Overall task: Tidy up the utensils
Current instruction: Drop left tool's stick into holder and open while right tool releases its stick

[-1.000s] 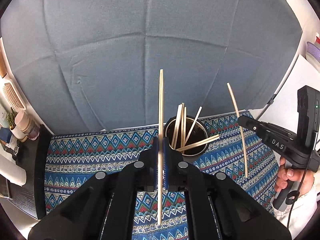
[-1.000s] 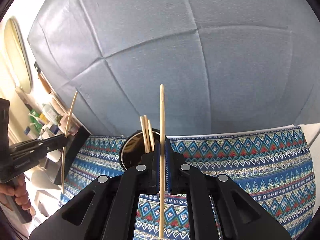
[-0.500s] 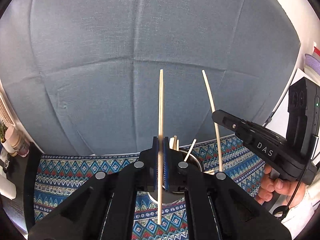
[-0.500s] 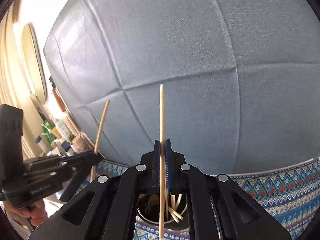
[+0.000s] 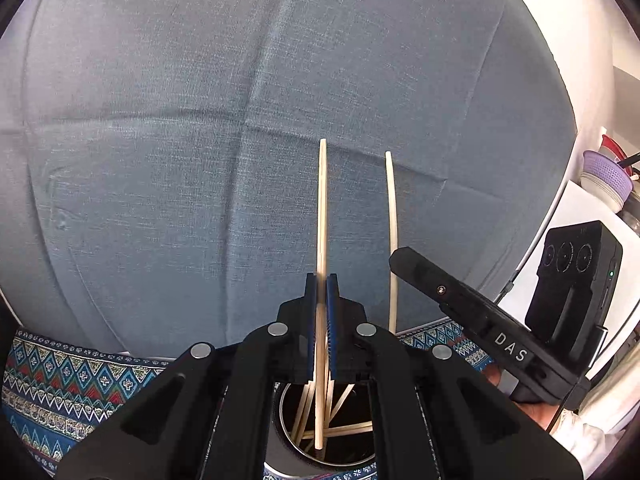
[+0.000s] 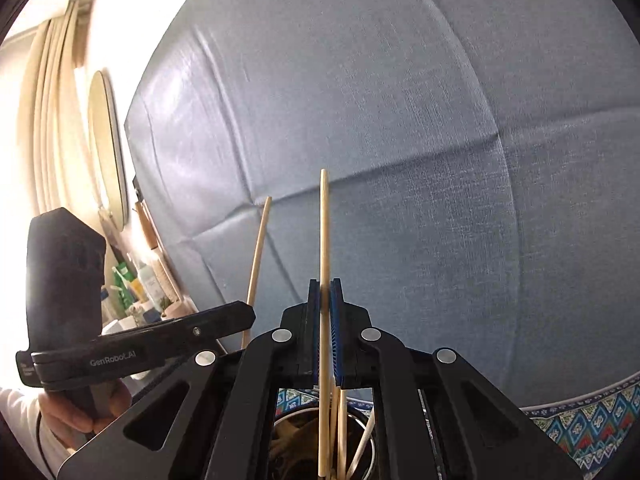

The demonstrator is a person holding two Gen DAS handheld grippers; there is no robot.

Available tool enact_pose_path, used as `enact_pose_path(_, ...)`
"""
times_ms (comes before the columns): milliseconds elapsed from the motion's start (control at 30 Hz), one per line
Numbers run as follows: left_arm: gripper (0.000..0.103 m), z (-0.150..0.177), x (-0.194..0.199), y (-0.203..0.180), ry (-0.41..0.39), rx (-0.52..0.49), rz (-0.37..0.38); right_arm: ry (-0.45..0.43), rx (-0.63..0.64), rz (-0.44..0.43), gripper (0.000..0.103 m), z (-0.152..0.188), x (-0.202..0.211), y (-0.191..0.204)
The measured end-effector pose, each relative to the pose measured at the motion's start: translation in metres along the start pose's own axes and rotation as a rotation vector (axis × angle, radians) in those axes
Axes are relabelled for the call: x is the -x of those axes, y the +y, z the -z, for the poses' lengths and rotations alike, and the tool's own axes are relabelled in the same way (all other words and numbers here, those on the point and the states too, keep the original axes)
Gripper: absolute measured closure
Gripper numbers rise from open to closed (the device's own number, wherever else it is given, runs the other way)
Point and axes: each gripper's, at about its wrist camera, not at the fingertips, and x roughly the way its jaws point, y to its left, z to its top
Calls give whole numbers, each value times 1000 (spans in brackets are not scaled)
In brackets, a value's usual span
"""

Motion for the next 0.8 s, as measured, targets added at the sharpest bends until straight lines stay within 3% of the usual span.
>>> enact_pose_path(200, 98, 23, -13, -4, -47, -51, -5, 31, -32, 22, 98, 23, -9, -10)
enact_pose_path(533, 98, 44, -19, -16, -7, -87, 20, 75, -38, 28, 98, 42, -1, -12)
enact_pose_path(733, 98, 58, -16, -1, 30, -71, 13, 103, -28, 55, 94, 50, 11, -11)
enact_pose_path(800, 91, 59, -9, 1, 25, -64, 0, 107, -34, 73, 93, 51, 14, -10)
